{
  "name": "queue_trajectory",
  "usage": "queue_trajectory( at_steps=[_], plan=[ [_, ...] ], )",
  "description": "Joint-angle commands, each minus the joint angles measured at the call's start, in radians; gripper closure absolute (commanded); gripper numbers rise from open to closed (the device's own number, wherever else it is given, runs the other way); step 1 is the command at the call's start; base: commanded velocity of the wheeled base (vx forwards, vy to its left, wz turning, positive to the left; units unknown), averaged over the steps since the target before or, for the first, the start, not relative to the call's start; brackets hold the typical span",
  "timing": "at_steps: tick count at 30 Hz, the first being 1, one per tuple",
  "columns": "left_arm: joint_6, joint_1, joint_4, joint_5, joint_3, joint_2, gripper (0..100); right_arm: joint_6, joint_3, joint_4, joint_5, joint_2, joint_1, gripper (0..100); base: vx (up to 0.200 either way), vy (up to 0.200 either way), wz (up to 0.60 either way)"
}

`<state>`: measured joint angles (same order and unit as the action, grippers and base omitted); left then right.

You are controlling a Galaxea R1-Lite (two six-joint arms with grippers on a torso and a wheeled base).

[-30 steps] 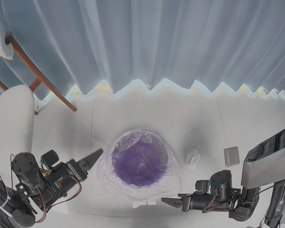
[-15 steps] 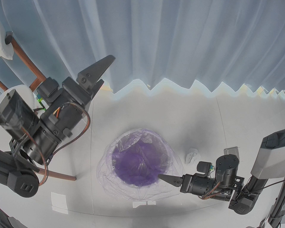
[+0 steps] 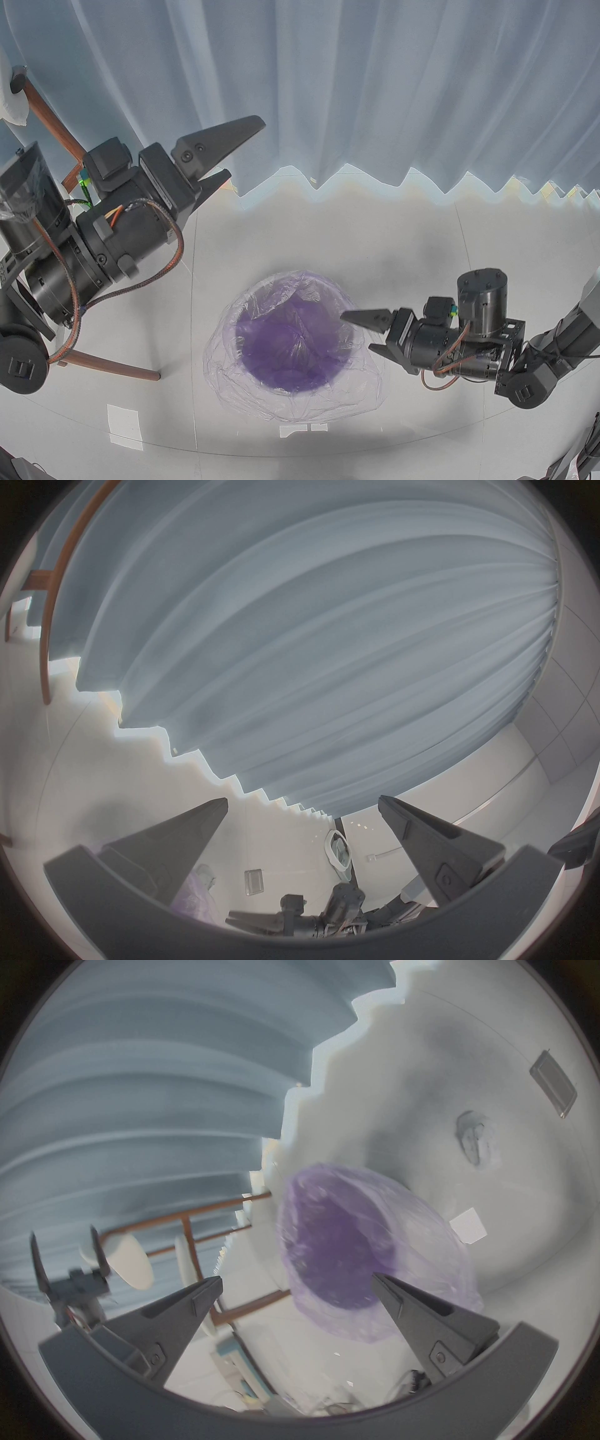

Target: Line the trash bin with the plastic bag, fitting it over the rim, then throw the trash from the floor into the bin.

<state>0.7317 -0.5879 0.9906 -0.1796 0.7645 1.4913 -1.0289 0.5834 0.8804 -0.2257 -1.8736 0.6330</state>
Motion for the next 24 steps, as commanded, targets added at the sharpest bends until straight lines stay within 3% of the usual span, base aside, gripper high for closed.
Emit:
queue_trajectory(
  at_steps=[1,5,7,11,19,24],
  plan=[
    [-0.018,0.013,-0.013,-0.015,0.009,-0.059,0,-0.188,0.116,0.161,0.020,0.030,-0.041,0,0.000,0.000,0.00],
    [-0.018,0.013,-0.015,-0.017,0.009,-0.057,0,-0.253,0.044,0.353,0.043,-0.010,-0.039,0,0.000,0.000,0.00],
    [-0.018,0.014,-0.017,-0.015,0.007,-0.054,0,-0.238,-0.002,0.396,-0.009,-0.016,-0.050,0,0.000,0.000,0.00],
    [-0.020,0.011,-0.013,-0.008,0.007,-0.057,0,-0.105,-0.047,0.376,-0.149,-0.041,-0.108,0,0.000,0.000,0.00],
    [-0.021,0.002,-0.026,-0.017,0.007,-0.111,0,0.023,-0.004,0.328,-0.147,-0.183,-0.156,0,0.000,0.000,0.00],
    [-0.021,0.000,-0.026,-0.017,-0.002,-0.105,0,0.153,-0.016,0.344,-0.147,-0.259,-0.207,0,0.000,0.000,0.00]
  ],
)
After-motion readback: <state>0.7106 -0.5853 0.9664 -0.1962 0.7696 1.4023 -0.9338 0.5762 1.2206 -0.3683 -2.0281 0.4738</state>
